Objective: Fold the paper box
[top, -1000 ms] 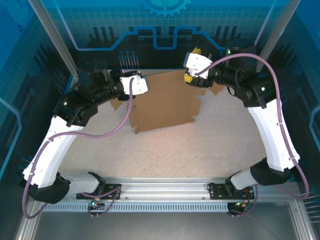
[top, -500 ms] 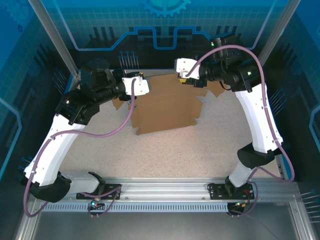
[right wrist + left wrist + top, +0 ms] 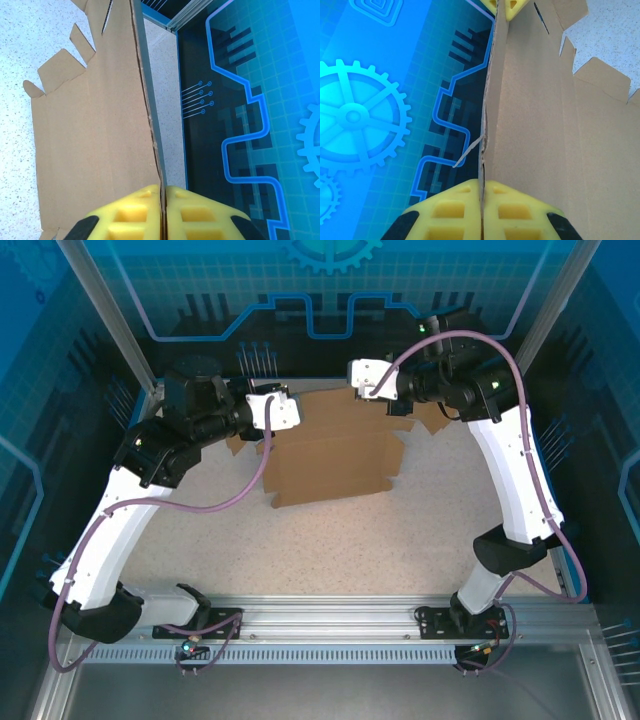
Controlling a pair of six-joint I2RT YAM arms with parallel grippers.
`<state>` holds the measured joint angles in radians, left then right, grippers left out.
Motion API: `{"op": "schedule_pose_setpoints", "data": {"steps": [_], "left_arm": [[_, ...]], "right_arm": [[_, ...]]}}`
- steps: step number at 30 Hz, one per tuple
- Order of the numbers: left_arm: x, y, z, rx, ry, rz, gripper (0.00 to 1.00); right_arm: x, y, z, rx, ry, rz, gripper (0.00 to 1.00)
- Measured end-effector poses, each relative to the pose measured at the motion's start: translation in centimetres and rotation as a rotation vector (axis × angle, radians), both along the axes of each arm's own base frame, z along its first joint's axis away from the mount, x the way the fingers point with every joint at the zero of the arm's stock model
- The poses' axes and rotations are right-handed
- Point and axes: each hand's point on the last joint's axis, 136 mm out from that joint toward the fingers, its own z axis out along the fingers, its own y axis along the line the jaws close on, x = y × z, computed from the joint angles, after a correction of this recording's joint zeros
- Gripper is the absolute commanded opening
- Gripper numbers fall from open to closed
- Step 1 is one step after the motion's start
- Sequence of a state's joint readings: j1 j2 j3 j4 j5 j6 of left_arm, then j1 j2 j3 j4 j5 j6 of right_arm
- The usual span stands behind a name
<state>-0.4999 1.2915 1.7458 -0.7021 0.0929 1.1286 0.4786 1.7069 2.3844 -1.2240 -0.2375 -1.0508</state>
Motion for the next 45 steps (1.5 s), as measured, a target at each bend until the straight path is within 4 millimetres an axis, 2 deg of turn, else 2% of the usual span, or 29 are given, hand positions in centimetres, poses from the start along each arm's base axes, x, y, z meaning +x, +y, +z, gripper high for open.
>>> {"op": "schedule_pose_setpoints", "data": {"steps": [1, 3, 7, 10, 12, 15, 18, 21, 23, 26, 31, 34, 39, 43, 45], "left_arm": [[0.0, 0.0, 0.1, -0.002, -0.003, 0.0, 0.0], [0.1, 0.0, 0.3, -0.009, -0.009, 0.004, 0.16], [0.8, -0.2, 1.7, -0.09, -0.049, 0.026, 0.62], [0.8, 0.0, 2.4, -0.174, -0.061, 0.053, 0.8], [0.5, 0.4, 3.0, -0.24, -0.066, 0.074, 0.86], [-0.1, 1.7, 4.6, -0.365, -0.08, 0.117, 0.89], [-1.0, 3.6, 6.3, -0.508, -0.089, 0.167, 0.9], [-2.0, 5.1, 6.3, -0.633, -0.064, 0.204, 0.91], [-2.2, 6.1, 5.2, -0.696, -0.029, 0.238, 0.92], [-1.4, 7.9, 2.3, -0.759, 0.044, 0.32, 0.93], [2.1, 11.2, -3.0, -0.823, 0.179, 0.473, 0.93], [4.0, 12.3, -5.6, -0.854, 0.257, 0.504, 0.93], [6.4, 12.3, -7.8, -0.883, 0.358, 0.459, 0.94], [7.4, 10.6, -8.8, -0.879, 0.438, 0.367, 0.94], [7.9, 9.9, -8.7, -0.876, 0.459, 0.323, 0.95]], "right_arm": [[0.0, 0.0, 0.0, 0.001, 0.0, -0.001, 0.01], [0.1, 0.0, 0.1, 0.007, 0.001, -0.007, 0.0], [0.5, -0.4, 0.4, 0.04, 0.023, -0.048, 0.0], [1.3, -1.5, 0.8, 0.088, 0.056, -0.116, 0.0], [1.6, -2.4, 1.4, 0.13, 0.078, -0.165, 0.0], [1.5, -3.3, 2.9, 0.211, 0.106, -0.218, 0.0], [0.5, -3.8, 4.2, 0.288, 0.138, -0.251, 0.0], [-0.5, -4.3, 5.5, 0.352, 0.158, -0.279, 0.0], [-1.0, -4.8, 6.2, 0.387, 0.171, -0.299, 0.0], [-1.3, -5.6, 6.8, 0.428, 0.186, -0.331, 0.0], [-1.3, -6.6, 6.2, 0.458, 0.237, -0.363, 0.0], [-1.1, -6.9, 5.6, 0.471, 0.274, -0.373, 0.0], [-0.8, -7.4, 4.4, 0.479, 0.324, -0.386, 0.0], [-1.1, -7.4, 4.0, 0.483, 0.344, -0.377, 0.0], [-1.4, -7.4, 4.0, 0.485, 0.35, -0.368, 0.0]]}}
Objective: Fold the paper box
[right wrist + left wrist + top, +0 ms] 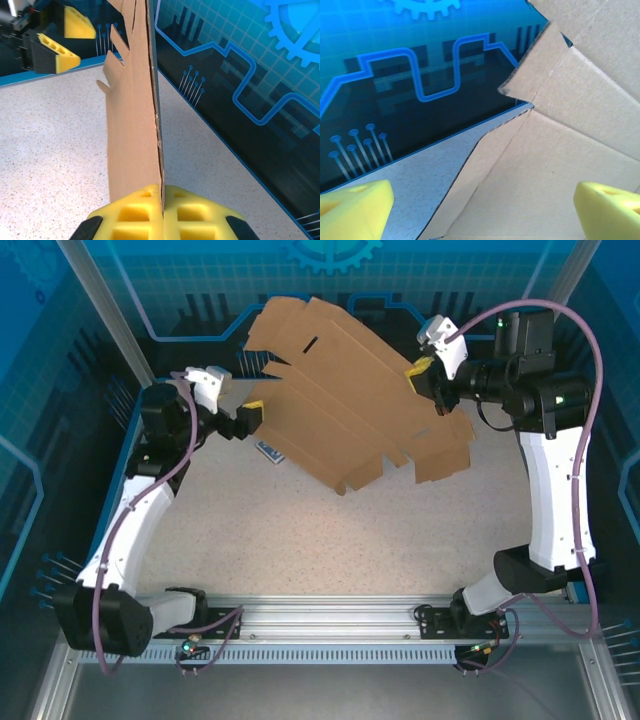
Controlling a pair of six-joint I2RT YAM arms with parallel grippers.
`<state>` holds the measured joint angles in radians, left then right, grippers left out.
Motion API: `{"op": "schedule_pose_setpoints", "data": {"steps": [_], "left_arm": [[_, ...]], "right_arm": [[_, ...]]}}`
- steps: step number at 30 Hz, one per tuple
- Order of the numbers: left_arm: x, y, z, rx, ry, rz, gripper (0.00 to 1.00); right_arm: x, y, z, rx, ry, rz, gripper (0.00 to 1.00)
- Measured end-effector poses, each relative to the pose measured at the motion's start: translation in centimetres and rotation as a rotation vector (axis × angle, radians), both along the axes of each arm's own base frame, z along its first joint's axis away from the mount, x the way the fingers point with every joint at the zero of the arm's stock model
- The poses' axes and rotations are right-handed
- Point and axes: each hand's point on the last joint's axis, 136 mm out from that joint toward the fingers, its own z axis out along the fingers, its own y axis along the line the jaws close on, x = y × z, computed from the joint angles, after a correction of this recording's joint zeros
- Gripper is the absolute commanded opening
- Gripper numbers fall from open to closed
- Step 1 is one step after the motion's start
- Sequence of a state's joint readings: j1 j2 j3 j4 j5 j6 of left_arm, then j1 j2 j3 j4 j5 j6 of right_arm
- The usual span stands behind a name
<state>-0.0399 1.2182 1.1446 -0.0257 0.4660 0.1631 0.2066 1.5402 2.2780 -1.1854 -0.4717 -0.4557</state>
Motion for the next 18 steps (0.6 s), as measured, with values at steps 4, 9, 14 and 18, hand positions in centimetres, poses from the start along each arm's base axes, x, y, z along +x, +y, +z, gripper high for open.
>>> {"op": "schedule_pose_setpoints", "data": {"steps": [4, 9, 14, 18], "left_arm": [[0.8, -0.9, 1.2, -0.011, -0.023, -0.061, 0.95], [1.4, -1.5, 4.2, -0.009, -0.089, -0.104, 0.95], [1.2, -2.5, 7.7, -0.003, -0.17, -0.175, 0.83], [0.7, -3.4, 9.0, -0.001, -0.197, -0.253, 0.62]], "right_arm": [[-0.3, 0.2, 0.0, 0.005, -0.001, 0.017, 0.0], [-0.5, 0.4, 0.0, 0.004, -0.007, 0.043, 0.0], [-0.7, 0.7, -0.5, -0.002, -0.002, 0.068, 0.0], [-0.7, 0.8, -0.4, -0.006, -0.009, 0.079, 0.0]]}}
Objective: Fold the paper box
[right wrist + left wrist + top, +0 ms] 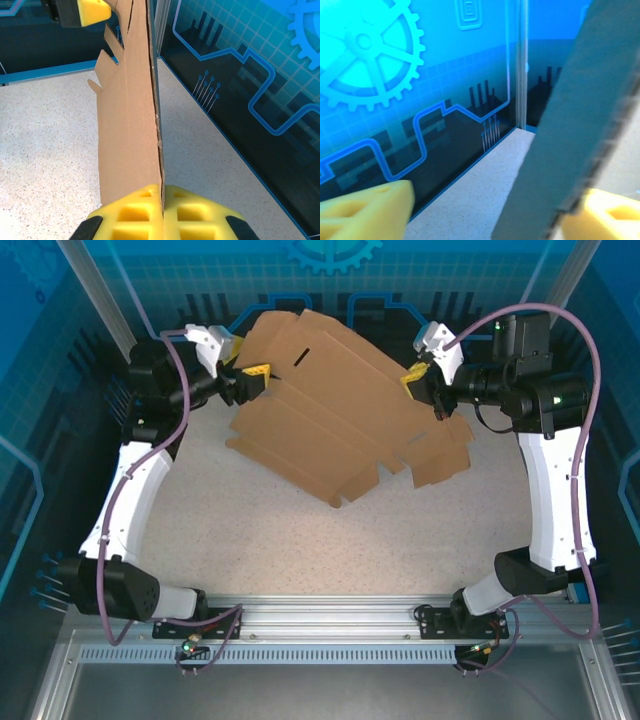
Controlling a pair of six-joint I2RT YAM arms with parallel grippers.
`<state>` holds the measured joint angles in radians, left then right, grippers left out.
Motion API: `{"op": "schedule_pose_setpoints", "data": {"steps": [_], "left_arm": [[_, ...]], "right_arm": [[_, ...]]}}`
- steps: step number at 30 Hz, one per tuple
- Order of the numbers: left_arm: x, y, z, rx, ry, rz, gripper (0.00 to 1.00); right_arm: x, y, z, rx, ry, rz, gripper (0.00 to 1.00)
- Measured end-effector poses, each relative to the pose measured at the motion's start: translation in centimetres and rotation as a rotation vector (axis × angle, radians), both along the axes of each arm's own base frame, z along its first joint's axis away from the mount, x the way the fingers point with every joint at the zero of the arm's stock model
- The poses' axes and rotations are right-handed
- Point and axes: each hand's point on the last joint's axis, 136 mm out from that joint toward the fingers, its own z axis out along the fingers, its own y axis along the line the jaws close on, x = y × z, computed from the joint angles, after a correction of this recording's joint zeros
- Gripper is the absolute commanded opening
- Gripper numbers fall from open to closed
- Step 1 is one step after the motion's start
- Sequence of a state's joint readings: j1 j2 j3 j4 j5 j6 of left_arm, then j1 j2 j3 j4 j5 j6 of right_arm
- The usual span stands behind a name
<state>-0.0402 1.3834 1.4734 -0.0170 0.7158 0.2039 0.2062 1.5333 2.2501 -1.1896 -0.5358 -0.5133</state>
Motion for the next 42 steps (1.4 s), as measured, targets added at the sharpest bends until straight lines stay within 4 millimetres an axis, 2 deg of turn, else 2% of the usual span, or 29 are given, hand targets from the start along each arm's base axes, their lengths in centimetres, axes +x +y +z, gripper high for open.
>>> {"op": "schedule_pose_setpoints", "data": {"steps": [5, 7, 12, 17, 24, 27, 30, 35, 38, 42], "left_arm": [[-0.6, -0.8, 0.0, 0.005, 0.026, -0.076, 0.34], [-0.8, -1.0, 0.0, 0.002, 0.042, -0.095, 0.25], [-1.5, -1.3, 0.1, -0.004, 0.07, -0.122, 0.13], [-2.9, -1.3, 0.3, -0.035, 0.137, -0.125, 0.08], [-5.5, -1.0, 1.9, -0.112, 0.244, -0.098, 0.06], [-6.4, -0.8, 2.5, -0.133, 0.277, -0.079, 0.06], [-6.8, -0.6, 2.3, -0.149, 0.327, -0.059, 0.05], [-5.5, -0.3, 0.4, -0.167, 0.438, -0.015, 0.01], [-3.1, -0.6, -2.1, -0.177, 0.53, -0.002, 0.0], [1.7, -1.2, -7.0, -0.177, 0.679, 0.027, 0.01]], "right_arm": [[0.1, 0.1, -0.5, 0.0, 0.016, 0.006, 0.0], [0.3, 0.1, -0.9, -0.002, 0.023, 0.005, 0.0], [0.9, -0.1, -1.6, -0.014, 0.007, -0.019, 0.0], [0.9, -0.1, -1.7, -0.06, -0.073, -0.051, 0.0], [-0.1, 0.4, -0.1, -0.116, -0.225, -0.091, 0.0], [-0.2, 0.5, 0.3, -0.108, -0.237, -0.098, 0.0], [0.0, 0.6, 0.1, -0.094, -0.211, -0.107, 0.0], [1.7, 0.6, -1.8, -0.068, -0.105, -0.142, 0.0], [3.7, 0.1, -3.9, -0.061, -0.008, -0.181, 0.0], [6.5, -0.6, -8.0, -0.085, 0.127, -0.243, 0.0]]}}
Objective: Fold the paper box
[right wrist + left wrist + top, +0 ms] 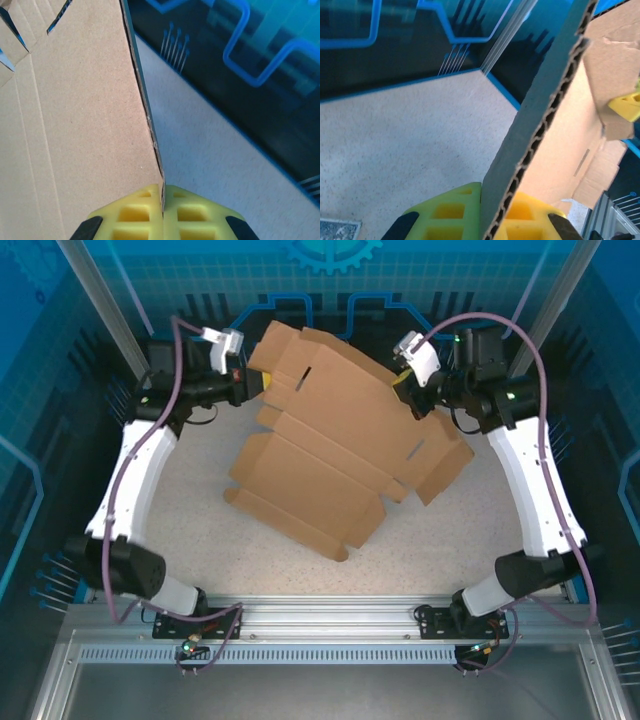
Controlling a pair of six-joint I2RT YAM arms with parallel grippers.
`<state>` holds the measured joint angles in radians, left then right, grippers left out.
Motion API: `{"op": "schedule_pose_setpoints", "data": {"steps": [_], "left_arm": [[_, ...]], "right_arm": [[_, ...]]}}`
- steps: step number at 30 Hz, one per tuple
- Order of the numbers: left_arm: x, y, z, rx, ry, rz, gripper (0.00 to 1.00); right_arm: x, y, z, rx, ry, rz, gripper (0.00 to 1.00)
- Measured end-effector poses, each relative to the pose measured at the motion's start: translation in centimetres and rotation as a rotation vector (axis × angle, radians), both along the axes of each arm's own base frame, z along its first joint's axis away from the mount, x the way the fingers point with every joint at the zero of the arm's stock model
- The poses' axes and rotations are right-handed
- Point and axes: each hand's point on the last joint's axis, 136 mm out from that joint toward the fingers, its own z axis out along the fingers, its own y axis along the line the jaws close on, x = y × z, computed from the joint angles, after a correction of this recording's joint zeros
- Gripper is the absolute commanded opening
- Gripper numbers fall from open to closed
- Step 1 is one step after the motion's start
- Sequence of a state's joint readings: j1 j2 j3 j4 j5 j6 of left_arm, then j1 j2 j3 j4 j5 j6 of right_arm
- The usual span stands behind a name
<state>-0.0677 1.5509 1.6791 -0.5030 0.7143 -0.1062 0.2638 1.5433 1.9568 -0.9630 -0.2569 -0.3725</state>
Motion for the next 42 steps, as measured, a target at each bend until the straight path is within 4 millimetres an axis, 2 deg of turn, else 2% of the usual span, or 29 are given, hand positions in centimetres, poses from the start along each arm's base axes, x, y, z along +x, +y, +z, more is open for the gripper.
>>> {"op": "schedule_pose_setpoints", "data": {"steps": [4, 9, 11, 14, 18, 23, 25, 29, 32, 37, 40, 42], "left_arm": [[4.1, -1.1, -5.4, 0.026, 0.128, 0.002, 0.03], [7.3, -2.6, -11.3, 0.062, 0.242, -0.001, 0.08], [8.1, -3.0, -13.5, 0.074, 0.282, -0.001, 0.21], [9.5, -3.2, -16.1, 0.077, 0.331, 0.019, 0.32], [11.1, -2.8, -18.2, 0.09, 0.35, 0.049, 0.42], [11.6, -2.2, -18.8, 0.112, 0.329, 0.088, 0.44], [10.8, -2.0, -19.3, 0.111, 0.326, 0.106, 0.45], [6.8, -1.4, -21.0, 0.103, 0.354, 0.148, 0.46], [4.1, -2.0, -21.1, 0.094, 0.34, 0.156, 0.47], [1.2, -5.4, -21.1, 0.092, 0.293, 0.102, 0.47], [-0.4, -7.5, -22.4, 0.094, 0.303, 0.064, 0.47], [-1.3, -8.1, -23.6, 0.1, 0.323, 0.054, 0.47]], "right_arm": [[2.2, -0.9, -4.6, -0.053, 0.113, -0.062, 0.0], [4.0, -2.0, -10.1, -0.135, 0.19, -0.101, 0.0], [4.7, -2.5, -12.2, -0.168, 0.213, -0.107, 0.0], [5.5, -3.3, -15.7, -0.23, 0.263, -0.121, 0.0], [6.2, -4.5, -21.0, -0.322, 0.353, -0.134, 0.0], [6.6, -6.1, -25.5, -0.411, 0.391, -0.165, 0.0], [6.3, -6.8, -27.1, -0.449, 0.398, -0.176, 0.0], [6.0, -8.1, -30.0, -0.512, 0.391, -0.208, 0.0], [6.1, -8.8, -31.2, -0.555, 0.36, -0.228, 0.0], [6.6, -8.8, -31.4, -0.632, 0.241, -0.237, 0.0], [6.7, -8.2, -31.1, -0.673, 0.153, -0.228, 0.0], [6.8, -7.8, -30.9, -0.691, 0.098, -0.219, 0.0]]}}
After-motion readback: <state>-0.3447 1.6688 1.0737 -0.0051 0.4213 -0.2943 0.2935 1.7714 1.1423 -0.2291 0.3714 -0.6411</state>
